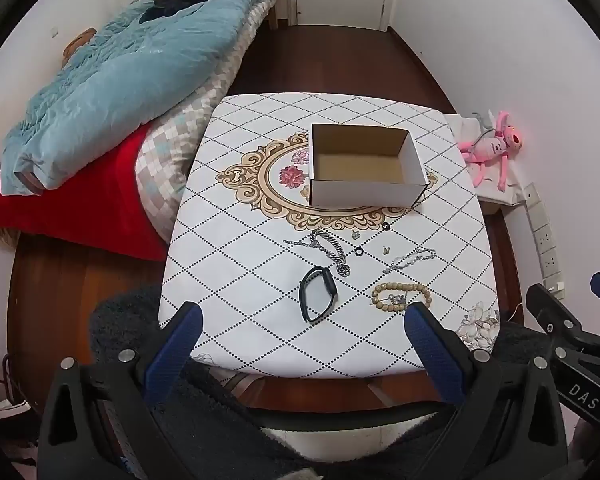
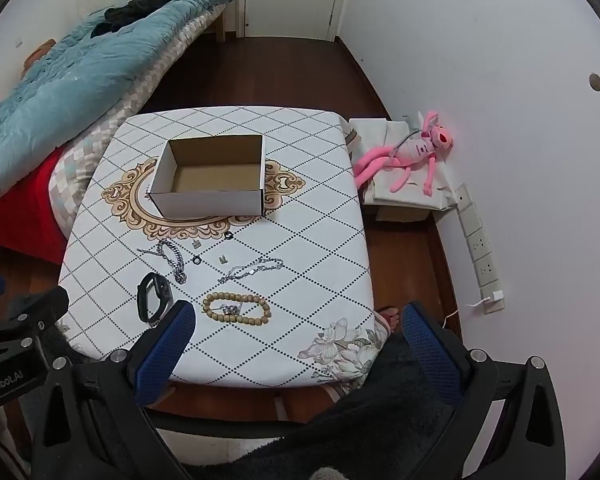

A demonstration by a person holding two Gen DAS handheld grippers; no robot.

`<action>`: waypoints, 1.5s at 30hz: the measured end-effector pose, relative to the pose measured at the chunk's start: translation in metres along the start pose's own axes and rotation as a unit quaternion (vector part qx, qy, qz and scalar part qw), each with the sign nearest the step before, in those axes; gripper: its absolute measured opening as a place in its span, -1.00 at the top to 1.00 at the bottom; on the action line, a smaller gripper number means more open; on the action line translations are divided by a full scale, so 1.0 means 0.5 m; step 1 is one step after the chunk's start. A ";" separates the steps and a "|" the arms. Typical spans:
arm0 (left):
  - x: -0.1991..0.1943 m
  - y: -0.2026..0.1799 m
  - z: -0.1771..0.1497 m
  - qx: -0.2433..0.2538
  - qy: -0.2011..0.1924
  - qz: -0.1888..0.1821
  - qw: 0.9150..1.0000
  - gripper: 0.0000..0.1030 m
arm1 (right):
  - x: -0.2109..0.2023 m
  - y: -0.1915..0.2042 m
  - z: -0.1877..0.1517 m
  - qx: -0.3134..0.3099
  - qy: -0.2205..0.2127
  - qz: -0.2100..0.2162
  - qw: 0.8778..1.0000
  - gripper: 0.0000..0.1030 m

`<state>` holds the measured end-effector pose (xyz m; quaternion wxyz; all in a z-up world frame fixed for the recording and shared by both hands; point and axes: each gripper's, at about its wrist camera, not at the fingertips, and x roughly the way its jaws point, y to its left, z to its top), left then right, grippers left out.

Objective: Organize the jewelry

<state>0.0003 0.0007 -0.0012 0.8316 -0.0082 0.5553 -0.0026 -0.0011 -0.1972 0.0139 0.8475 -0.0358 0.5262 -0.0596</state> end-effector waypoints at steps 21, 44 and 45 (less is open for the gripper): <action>-0.009 -0.010 -0.001 0.004 -0.001 -0.003 1.000 -1.00 | -0.007 0.007 0.002 -0.012 0.001 -0.003 1.000 -1.00; -0.015 -0.006 0.001 0.003 -0.003 -0.003 1.000 -1.00 | -0.011 0.004 0.012 -0.014 0.000 -0.002 1.000 -1.00; -0.016 -0.005 0.002 0.003 -0.003 -0.003 1.000 -1.00 | -0.012 0.004 0.012 -0.014 -0.001 -0.003 1.000 -1.00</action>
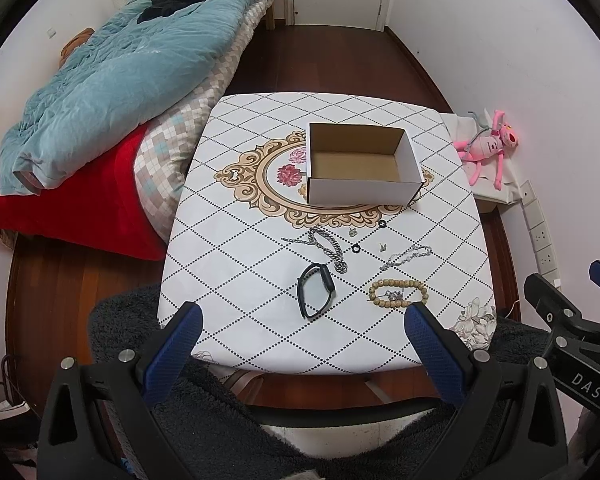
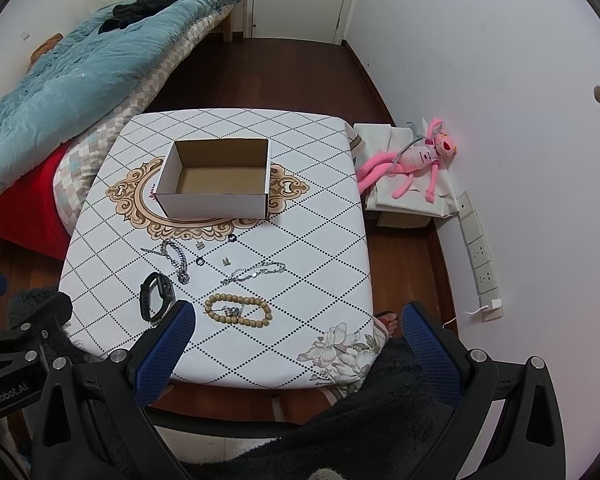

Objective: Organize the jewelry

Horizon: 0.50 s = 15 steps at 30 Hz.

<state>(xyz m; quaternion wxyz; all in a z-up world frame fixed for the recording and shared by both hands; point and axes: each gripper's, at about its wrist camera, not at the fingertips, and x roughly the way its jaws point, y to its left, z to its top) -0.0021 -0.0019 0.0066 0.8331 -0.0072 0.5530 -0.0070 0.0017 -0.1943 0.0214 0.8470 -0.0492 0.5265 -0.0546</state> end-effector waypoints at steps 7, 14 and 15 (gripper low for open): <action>-0.002 0.004 0.000 0.001 -0.001 0.000 1.000 -1.00 | -0.001 0.003 0.001 0.000 -0.001 -0.001 1.000 -1.00; -0.005 0.008 0.000 0.002 -0.002 -0.001 1.000 -1.00 | -0.002 0.004 0.000 0.000 0.000 -0.001 1.000 -1.00; -0.006 0.008 -0.001 0.001 -0.002 -0.001 1.000 -1.00 | -0.002 0.004 0.000 0.001 0.000 -0.001 1.000 -1.00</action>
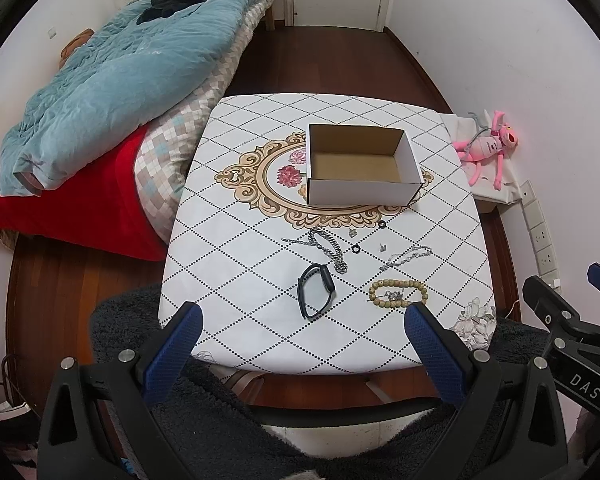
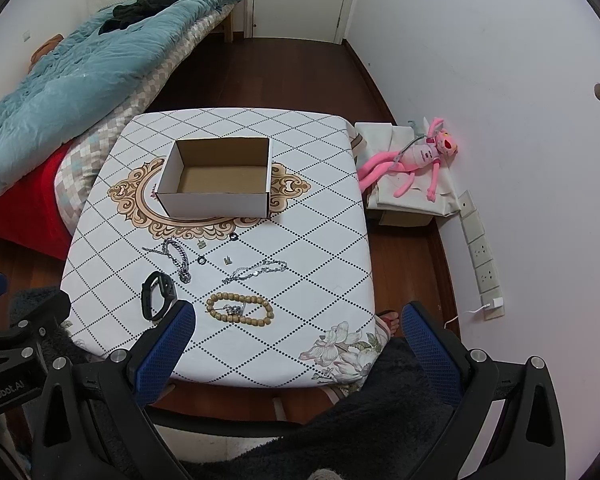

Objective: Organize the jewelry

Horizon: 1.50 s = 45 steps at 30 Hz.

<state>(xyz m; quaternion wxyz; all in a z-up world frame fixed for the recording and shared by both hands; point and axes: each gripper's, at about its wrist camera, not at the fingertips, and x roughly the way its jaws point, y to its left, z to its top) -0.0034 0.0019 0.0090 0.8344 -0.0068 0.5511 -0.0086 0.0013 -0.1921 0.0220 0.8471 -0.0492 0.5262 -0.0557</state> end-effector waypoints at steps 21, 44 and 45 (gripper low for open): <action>-0.003 -0.014 0.005 0.003 -0.001 -0.001 1.000 -1.00 | -0.006 0.001 0.000 0.002 0.000 0.004 1.000 -1.00; 0.124 0.000 0.032 0.009 -0.005 0.064 0.998 -1.00 | 0.129 -0.032 -0.001 0.050 0.045 0.000 0.998 -1.00; 0.143 0.002 0.034 0.010 -0.001 0.067 0.998 -1.00 | 0.151 -0.032 -0.002 0.052 0.054 -0.001 0.997 -1.00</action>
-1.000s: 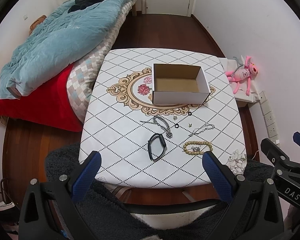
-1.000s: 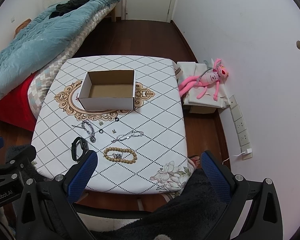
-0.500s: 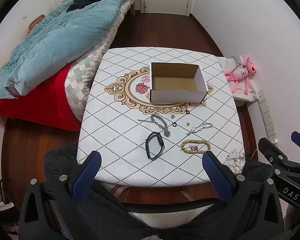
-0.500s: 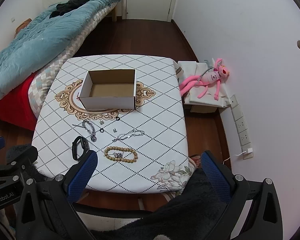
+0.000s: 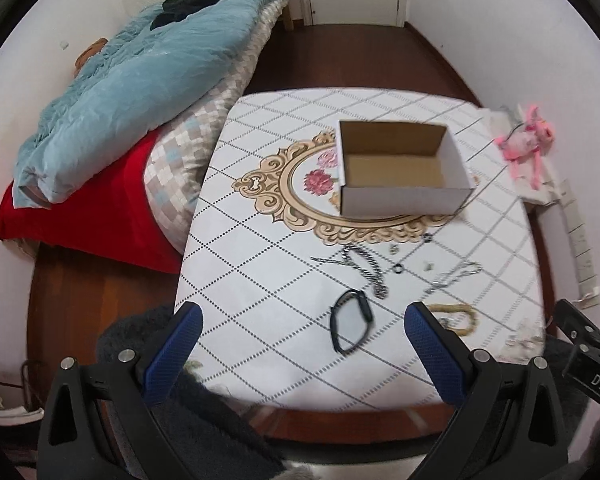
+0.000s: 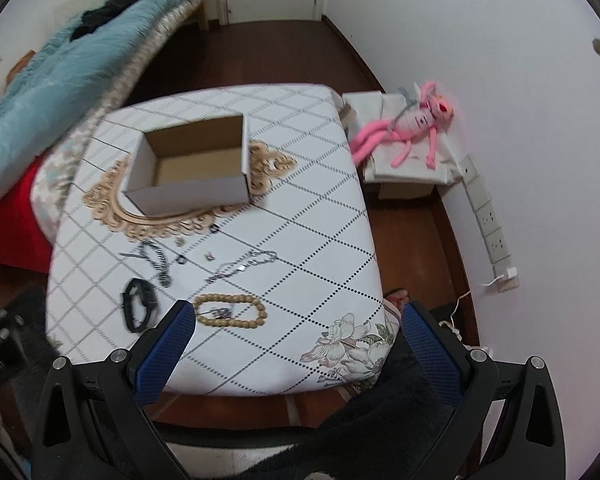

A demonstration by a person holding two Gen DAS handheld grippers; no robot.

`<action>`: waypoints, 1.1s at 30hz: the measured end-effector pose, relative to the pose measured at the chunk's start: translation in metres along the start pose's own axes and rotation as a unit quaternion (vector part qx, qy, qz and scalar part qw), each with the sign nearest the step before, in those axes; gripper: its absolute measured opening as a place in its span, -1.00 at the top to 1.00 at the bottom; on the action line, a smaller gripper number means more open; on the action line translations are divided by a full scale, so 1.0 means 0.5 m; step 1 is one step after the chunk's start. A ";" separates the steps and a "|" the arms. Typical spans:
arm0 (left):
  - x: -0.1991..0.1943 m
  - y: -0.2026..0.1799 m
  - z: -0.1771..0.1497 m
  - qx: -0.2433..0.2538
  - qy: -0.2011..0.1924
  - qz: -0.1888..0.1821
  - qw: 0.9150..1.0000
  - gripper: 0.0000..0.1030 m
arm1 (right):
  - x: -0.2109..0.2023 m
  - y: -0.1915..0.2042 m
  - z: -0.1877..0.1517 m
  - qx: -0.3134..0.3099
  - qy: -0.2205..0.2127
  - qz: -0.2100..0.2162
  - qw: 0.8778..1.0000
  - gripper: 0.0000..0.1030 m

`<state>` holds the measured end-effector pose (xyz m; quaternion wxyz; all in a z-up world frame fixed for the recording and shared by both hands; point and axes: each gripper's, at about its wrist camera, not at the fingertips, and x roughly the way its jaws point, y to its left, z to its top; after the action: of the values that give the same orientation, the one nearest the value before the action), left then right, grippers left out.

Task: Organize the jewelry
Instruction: 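Grasp the black watch band with the left tool while the right tool grasps the wooden bead bracelet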

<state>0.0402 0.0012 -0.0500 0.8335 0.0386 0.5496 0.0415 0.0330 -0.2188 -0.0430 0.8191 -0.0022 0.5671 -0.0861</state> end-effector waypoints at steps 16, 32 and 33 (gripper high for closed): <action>0.224 -0.011 -0.040 -0.003 0.093 -0.016 0.996 -0.77 | 0.292 0.036 -0.048 0.006 0.092 0.035 0.995 -0.41; 0.306 -0.025 -0.062 0.008 0.116 -0.063 0.991 0.20 | 0.350 0.028 -0.079 0.010 0.082 0.048 0.995 0.22; 0.307 -0.027 -0.064 0.011 0.113 -0.063 0.992 0.21 | 0.349 0.029 -0.080 0.008 0.079 0.049 0.996 0.23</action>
<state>0.0713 0.0055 -0.2042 0.7667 0.0083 0.6418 -0.0135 0.0573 -0.2257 -0.2210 0.7748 0.0388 0.6290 -0.0505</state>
